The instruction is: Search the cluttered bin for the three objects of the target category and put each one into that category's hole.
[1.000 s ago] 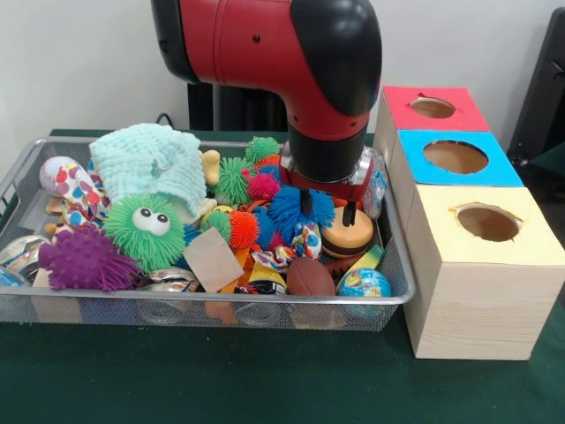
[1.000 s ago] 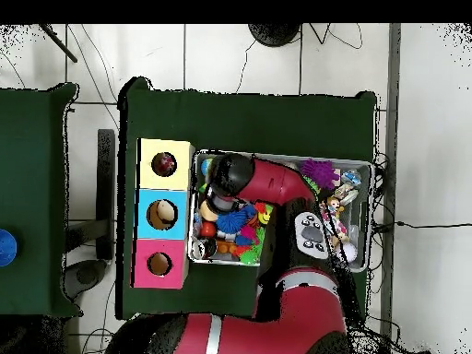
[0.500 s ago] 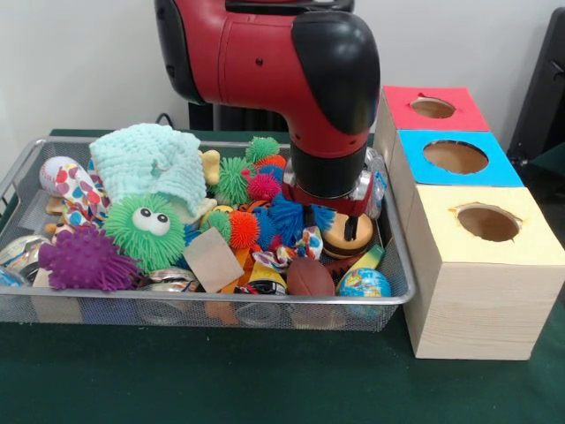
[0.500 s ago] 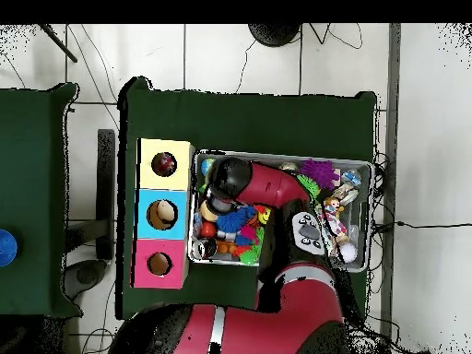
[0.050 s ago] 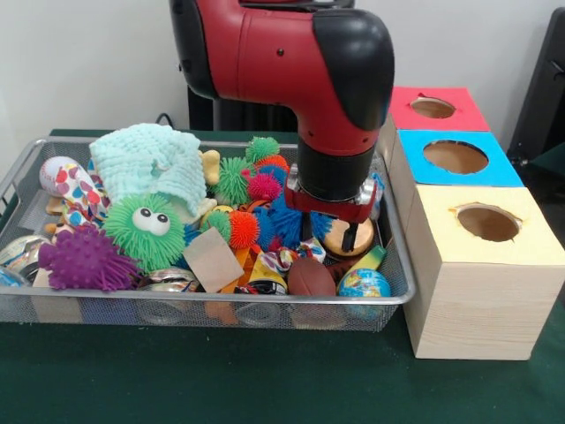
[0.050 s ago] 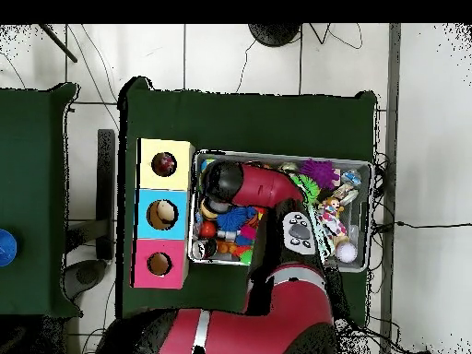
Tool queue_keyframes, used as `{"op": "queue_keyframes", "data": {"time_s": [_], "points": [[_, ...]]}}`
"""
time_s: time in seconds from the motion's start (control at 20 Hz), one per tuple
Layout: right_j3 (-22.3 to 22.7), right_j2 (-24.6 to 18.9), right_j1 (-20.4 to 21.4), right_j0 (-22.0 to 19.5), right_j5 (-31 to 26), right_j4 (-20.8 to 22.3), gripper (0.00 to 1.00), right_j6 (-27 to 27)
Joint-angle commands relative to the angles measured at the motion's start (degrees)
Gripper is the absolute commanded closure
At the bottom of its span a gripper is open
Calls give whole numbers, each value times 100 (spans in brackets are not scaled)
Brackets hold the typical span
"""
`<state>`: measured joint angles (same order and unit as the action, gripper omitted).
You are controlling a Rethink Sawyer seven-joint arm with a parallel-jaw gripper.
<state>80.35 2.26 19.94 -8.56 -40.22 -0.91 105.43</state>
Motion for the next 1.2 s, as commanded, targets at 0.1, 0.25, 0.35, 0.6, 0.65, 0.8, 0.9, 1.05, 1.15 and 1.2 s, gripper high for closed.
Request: {"op": "queue_keyframes", "data": {"time_s": [0.1, 0.25, 0.35, 0.6, 0.65, 0.8, 0.9, 1.05, 1.15, 1.2], "points": [[-58, 207, 292, 66, -40, 439, 0, 390], [-235, 366, 540, 145, -238, 540, 0, 382], [-300, 442, 574, 170, -283, 608, 0, 364], [-473, 423, 341, 114, -108, 671, 0, 314], [-484, 438, 303, 126, -3, 713, 0, 323], [-550, 445, 91, 91, 385, 809, 0, 359], [-554, 409, -36, 46, 530, 830, 0, 364], [-467, 302, -122, -17, 599, 789, 0, 344], [-360, 181, -163, -70, 399, 645, 0, 347], [-332, 140, -178, -83, 390, 615, 0, 335]]}}
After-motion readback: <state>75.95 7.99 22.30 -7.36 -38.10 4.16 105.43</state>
